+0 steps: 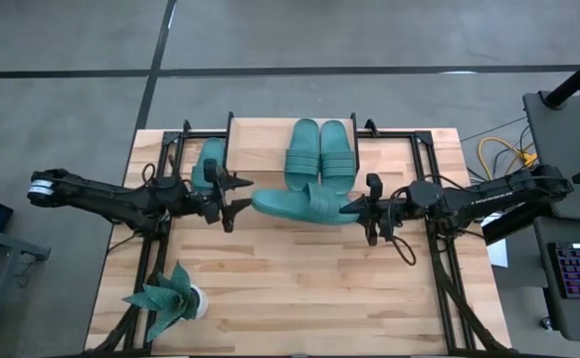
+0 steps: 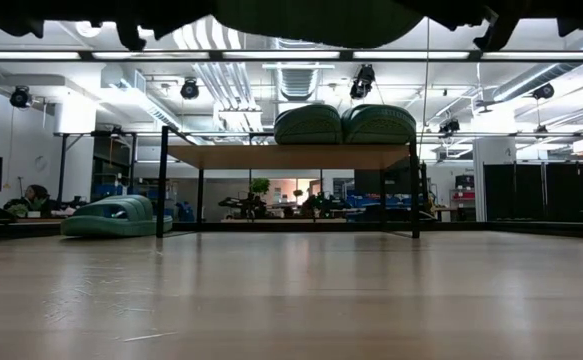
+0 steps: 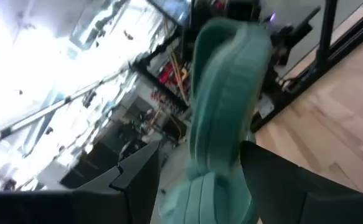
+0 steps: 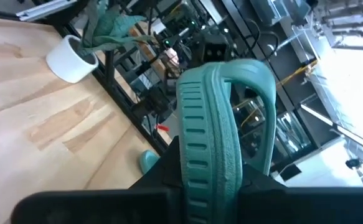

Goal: Pick and place slides into the shelf
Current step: Put the right green slide on the shelf

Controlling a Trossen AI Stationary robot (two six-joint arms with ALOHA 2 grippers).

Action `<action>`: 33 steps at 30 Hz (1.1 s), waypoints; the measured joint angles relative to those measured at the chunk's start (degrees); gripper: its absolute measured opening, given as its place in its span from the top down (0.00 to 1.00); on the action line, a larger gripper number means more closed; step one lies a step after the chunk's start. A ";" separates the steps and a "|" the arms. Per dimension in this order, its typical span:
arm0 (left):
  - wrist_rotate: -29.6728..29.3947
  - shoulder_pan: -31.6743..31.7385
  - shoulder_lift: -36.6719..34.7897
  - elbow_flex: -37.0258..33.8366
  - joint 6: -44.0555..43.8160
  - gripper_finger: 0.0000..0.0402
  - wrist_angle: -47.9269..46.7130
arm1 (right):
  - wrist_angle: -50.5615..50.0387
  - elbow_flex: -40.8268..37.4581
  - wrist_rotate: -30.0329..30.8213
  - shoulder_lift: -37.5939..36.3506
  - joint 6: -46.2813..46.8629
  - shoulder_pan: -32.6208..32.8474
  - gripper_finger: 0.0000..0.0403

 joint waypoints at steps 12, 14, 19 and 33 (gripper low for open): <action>3.84 -0.03 5.91 0.51 -0.31 0.50 1.81 | -0.11 -0.07 0.08 0.00 -0.62 0.00 0.93; 5.42 -0.03 7.21 0.59 -0.31 0.50 4.14 | -0.31 -0.01 0.15 0.00 -0.65 0.00 0.93; 6.64 -0.03 9.38 1.09 -0.33 0.50 8.17 | -0.28 -0.12 0.57 0.00 -0.64 -0.01 0.93; 7.41 -0.05 14.21 4.32 -1.70 0.77 7.50 | 0.07 -0.12 2.76 0.02 -0.23 -0.02 0.93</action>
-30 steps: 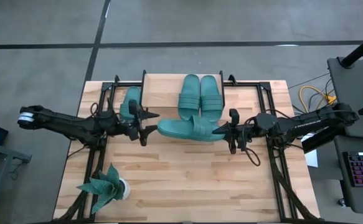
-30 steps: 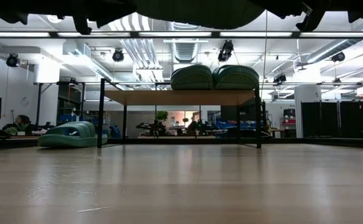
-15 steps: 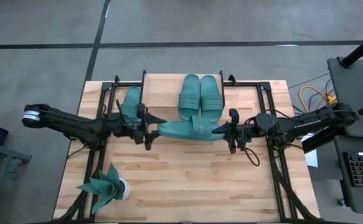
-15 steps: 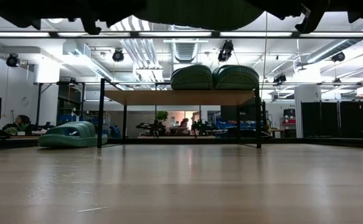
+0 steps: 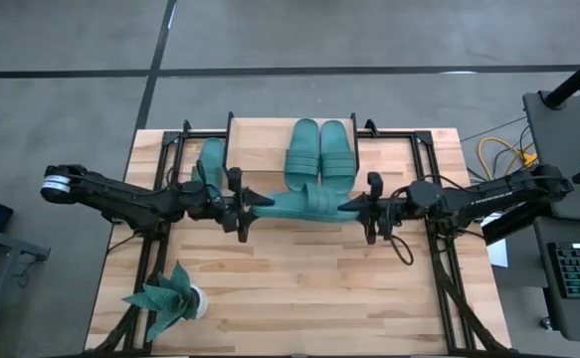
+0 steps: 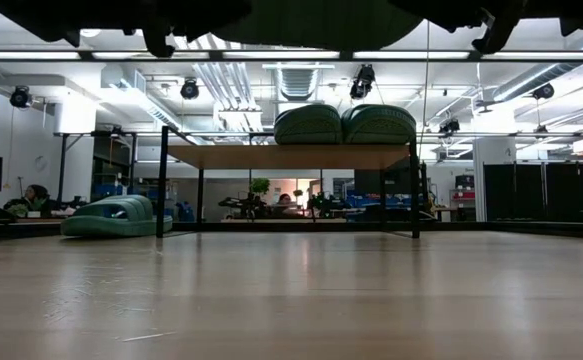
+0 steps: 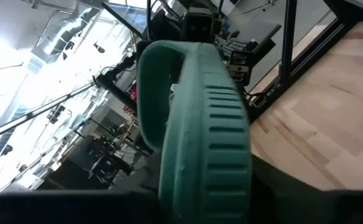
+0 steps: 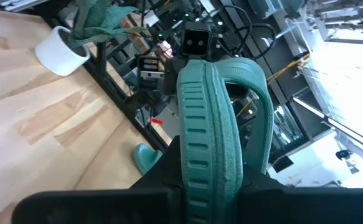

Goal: Pick and place slides into the shelf
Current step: Put the right green slide on the shelf

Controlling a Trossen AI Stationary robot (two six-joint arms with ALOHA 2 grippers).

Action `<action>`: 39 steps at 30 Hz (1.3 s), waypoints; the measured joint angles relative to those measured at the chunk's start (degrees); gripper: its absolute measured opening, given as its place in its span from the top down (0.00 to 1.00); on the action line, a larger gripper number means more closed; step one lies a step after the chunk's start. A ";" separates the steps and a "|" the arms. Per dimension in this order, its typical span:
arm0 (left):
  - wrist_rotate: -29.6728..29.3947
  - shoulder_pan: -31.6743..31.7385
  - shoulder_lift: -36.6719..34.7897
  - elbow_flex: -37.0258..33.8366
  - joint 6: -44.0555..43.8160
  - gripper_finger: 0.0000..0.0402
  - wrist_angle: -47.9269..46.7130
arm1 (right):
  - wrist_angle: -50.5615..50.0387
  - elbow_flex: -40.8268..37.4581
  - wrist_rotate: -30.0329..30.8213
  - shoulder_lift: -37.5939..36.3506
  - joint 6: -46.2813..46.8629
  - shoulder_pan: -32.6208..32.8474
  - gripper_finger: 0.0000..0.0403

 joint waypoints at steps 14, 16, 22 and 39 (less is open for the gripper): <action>-8.98 -0.66 -2.00 1.75 -1.55 0.91 -0.02 | 1.48 2.65 14.94 0.00 4.11 0.02 0.70; -12.85 -1.31 -2.88 1.75 -1.54 0.91 -0.02 | 1.41 3.40 19.30 0.00 4.68 0.02 0.67; -26.60 -4.16 -4.73 1.75 -0.90 0.91 -0.02 | 1.44 4.37 27.14 -0.02 10.62 -0.03 0.66; -65.74 -10.88 3.44 8.14 8.57 0.91 -0.03 | -5.11 2.83 32.27 0.13 28.14 0.02 0.73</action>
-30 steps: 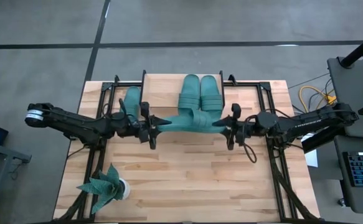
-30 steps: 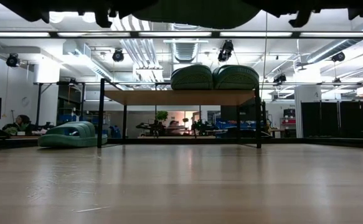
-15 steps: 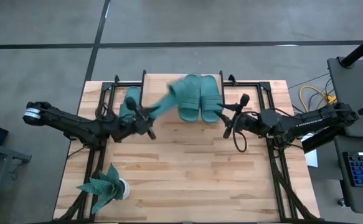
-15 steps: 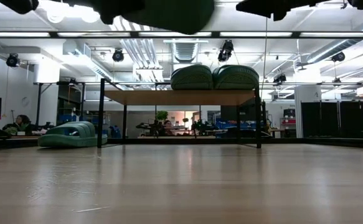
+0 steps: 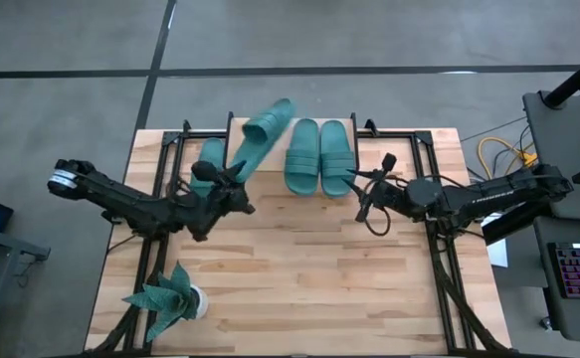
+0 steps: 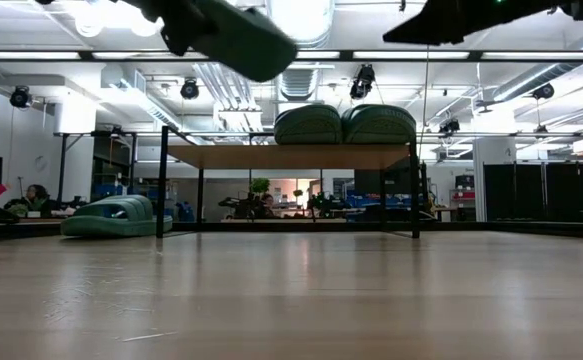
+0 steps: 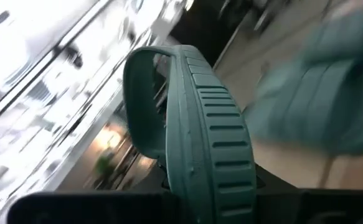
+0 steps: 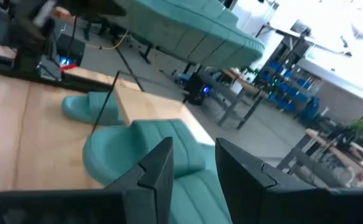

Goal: Pick and place slides into the shelf
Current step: Put the right green slide on the shelf

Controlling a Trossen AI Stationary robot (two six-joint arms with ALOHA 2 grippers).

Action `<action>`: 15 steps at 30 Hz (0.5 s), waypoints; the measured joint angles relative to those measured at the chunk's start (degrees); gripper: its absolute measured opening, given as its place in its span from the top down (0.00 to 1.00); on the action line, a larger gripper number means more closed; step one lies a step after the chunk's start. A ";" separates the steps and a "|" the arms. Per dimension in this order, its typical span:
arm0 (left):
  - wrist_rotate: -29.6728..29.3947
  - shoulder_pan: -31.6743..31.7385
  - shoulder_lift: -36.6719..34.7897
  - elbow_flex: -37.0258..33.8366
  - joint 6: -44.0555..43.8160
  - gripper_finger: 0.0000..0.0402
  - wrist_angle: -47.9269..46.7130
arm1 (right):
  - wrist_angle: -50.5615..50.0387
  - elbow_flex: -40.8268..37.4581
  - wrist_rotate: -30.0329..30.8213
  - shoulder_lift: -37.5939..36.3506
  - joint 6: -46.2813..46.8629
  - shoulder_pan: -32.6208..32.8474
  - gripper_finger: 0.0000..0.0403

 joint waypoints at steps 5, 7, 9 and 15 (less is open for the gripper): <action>-10.24 0.26 6.11 3.62 4.11 0.91 0.07 | -0.58 -1.29 0.00 1.13 1.64 0.00 0.73; -9.96 0.41 7.88 4.62 4.40 0.91 -0.04 | -0.55 -1.32 -0.06 1.53 1.48 0.00 0.72; -9.79 0.88 9.54 5.48 4.84 0.91 0.07 | -0.48 -1.33 -0.07 1.54 1.01 0.00 0.73; -10.18 4.90 11.70 5.92 4.55 0.91 -0.07 | -0.46 -1.33 -0.07 1.49 0.88 -0.02 0.75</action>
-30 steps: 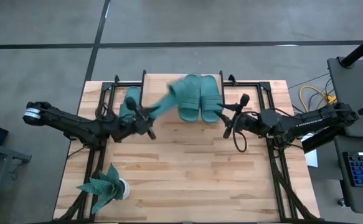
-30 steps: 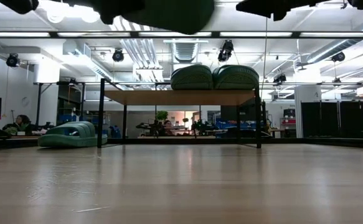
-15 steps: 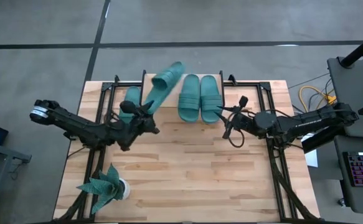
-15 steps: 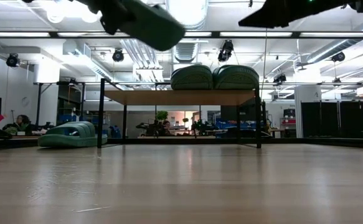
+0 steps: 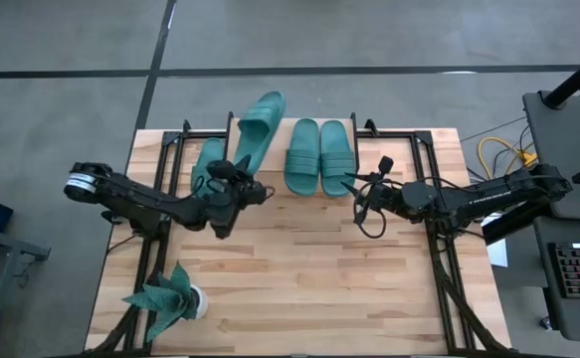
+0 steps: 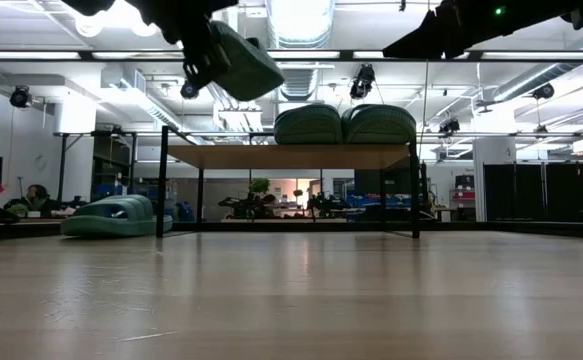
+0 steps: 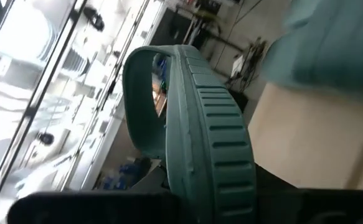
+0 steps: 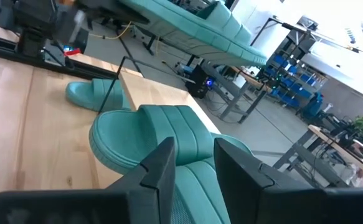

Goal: Pick and place slides into the shelf
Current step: Put the right green slide on the shelf

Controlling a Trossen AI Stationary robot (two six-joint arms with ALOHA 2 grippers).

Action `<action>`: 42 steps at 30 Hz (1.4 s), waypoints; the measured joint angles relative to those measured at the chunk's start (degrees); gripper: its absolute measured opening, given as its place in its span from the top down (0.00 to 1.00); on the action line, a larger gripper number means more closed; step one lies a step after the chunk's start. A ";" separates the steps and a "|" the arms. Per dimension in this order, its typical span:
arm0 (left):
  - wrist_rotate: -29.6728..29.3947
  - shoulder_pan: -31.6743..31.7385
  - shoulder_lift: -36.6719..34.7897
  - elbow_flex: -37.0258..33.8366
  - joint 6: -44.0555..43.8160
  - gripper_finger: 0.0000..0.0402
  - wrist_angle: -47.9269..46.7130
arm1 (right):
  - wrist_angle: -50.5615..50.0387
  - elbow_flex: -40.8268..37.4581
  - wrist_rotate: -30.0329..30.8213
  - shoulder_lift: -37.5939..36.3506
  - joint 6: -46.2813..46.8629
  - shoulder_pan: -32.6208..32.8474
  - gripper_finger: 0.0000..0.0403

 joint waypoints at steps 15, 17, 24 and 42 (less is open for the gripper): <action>-1.64 8.77 5.19 -1.13 -4.26 0.91 -0.04 | -0.05 0.00 -0.04 0.07 -0.06 0.02 0.78; -1.66 8.99 6.80 -0.89 -4.22 0.91 -0.01 | -0.03 0.00 -0.04 0.07 -0.06 0.02 0.78; -1.57 9.41 8.02 -1.36 -4.30 0.91 -1.79 | -0.48 0.00 -0.04 0.07 -0.06 0.02 0.79; -4.14 7.91 8.22 -1.55 -11.46 0.91 -18.72 | -0.71 -0.33 -0.04 0.07 -0.06 0.02 0.81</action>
